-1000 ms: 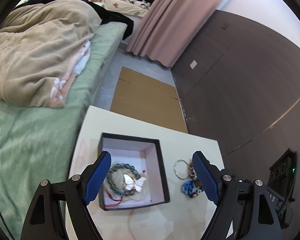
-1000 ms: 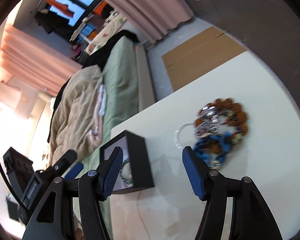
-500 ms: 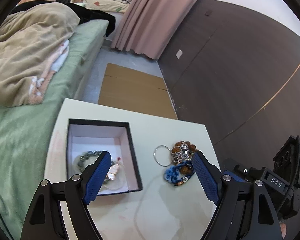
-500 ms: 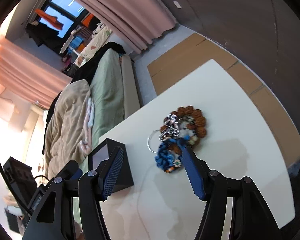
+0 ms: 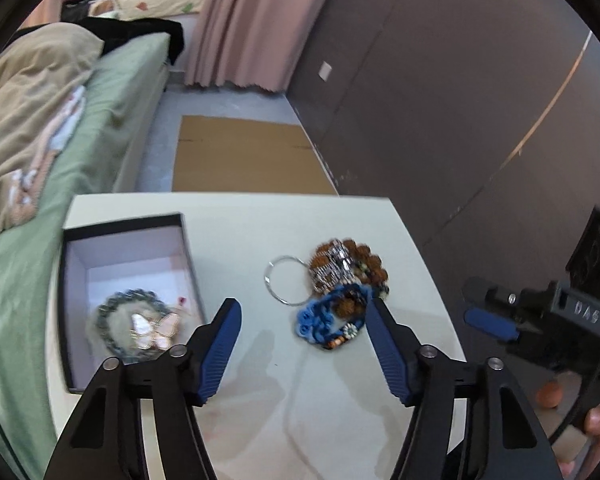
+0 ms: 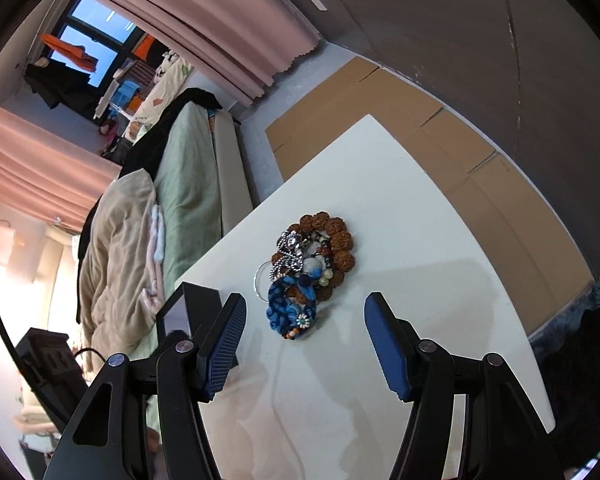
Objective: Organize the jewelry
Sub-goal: 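Move the left gripper to the blue knotted cord bracelet, then grasp the blue knotted cord bracelet with the left gripper and lift it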
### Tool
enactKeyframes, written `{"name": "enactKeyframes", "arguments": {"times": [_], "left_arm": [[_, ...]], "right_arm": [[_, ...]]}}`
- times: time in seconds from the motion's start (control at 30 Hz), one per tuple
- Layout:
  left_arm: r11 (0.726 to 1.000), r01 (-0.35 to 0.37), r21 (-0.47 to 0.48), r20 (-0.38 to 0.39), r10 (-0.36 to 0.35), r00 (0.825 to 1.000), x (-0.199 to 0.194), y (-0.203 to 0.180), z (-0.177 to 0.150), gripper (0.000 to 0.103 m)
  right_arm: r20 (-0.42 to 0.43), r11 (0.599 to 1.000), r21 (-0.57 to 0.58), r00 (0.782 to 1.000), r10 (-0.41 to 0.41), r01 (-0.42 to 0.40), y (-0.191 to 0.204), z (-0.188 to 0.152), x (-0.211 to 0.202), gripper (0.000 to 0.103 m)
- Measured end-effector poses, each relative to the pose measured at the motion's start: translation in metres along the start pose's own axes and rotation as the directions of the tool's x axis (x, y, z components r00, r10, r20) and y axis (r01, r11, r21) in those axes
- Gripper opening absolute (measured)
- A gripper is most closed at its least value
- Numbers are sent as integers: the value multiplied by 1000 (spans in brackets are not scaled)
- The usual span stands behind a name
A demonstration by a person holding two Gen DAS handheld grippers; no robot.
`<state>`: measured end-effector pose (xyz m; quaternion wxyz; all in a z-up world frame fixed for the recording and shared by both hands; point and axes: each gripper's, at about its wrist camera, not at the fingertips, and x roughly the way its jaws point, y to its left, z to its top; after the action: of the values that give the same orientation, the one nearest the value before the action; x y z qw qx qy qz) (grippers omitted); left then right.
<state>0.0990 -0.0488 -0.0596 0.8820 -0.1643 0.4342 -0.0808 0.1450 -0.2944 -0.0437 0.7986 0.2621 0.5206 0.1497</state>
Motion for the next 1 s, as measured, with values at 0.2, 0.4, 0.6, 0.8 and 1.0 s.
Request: {"name": "enactKeyframes", "arguments": {"times": [0.2, 0.4, 0.6, 0.8, 1.0], "left_arm": [[999, -8, 40, -58, 10, 998, 27, -16, -4, 60], [995, -38, 89, -94, 46, 994, 48, -25, -5, 51], [993, -55, 101, -102, 65, 993, 65, -28, -4, 49], [993, -68, 92, -107, 77, 991, 78, -25, 0, 47], [992, -65, 110, -137, 80, 987, 94, -29, -1, 40]], "right_arm": [[-12, 999, -13, 999, -36, 36, 0, 5, 4, 62], [-21, 1000, -12, 999, -28, 27, -2, 11, 6, 62], [-34, 999, 2, 998, -43, 43, -7, 17, 11, 62], [-61, 997, 16, 996, -72, 73, -13, 23, 20, 62], [-75, 996, 22, 994, -85, 87, -14, 25, 27, 62]]}}
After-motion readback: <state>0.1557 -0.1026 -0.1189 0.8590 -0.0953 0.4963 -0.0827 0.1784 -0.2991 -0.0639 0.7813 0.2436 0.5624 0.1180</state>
